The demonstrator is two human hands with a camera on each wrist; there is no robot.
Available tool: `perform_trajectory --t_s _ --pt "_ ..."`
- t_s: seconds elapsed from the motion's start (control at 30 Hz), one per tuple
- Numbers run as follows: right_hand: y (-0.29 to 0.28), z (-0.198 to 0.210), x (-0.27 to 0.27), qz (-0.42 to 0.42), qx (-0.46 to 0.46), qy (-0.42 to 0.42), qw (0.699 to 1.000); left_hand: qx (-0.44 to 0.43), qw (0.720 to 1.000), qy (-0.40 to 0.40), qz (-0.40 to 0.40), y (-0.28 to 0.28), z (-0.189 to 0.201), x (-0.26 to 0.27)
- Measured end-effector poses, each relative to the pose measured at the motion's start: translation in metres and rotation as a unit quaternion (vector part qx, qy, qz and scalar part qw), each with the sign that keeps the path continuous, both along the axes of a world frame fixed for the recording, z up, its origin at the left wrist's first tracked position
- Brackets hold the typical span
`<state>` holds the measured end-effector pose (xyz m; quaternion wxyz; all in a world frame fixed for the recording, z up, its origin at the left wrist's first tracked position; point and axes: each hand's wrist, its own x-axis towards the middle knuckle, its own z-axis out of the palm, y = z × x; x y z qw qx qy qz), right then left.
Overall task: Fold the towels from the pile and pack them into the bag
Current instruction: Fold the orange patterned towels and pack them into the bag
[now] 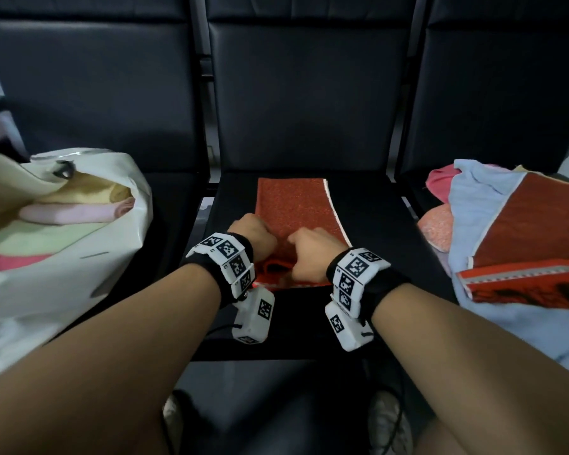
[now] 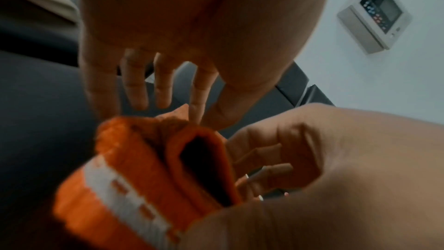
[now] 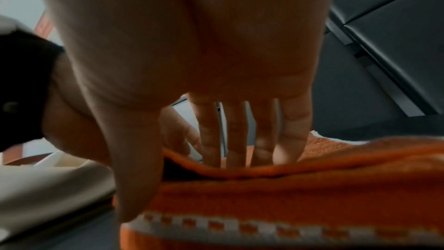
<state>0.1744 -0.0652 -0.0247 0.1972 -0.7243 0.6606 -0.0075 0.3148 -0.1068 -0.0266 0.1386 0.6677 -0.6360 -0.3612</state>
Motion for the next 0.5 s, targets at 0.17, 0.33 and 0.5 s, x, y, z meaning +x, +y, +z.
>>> perform_trajectory --t_s 0.17,0.33,0.5 --pt "0.006 -0.008 0.008 0.013 -0.024 0.017 0.999 0.059 0.998 0.031 0.014 0.01 -0.007 0.006" --pt "0.008 -0.004 0.009 -0.006 -0.017 -0.017 1.0 0.031 0.998 0.041 0.033 0.014 -0.011 0.009" --pt "0.006 0.0 0.006 -0.027 -0.026 -0.057 0.998 0.03 0.989 0.129 0.062 0.018 -0.009 0.011"
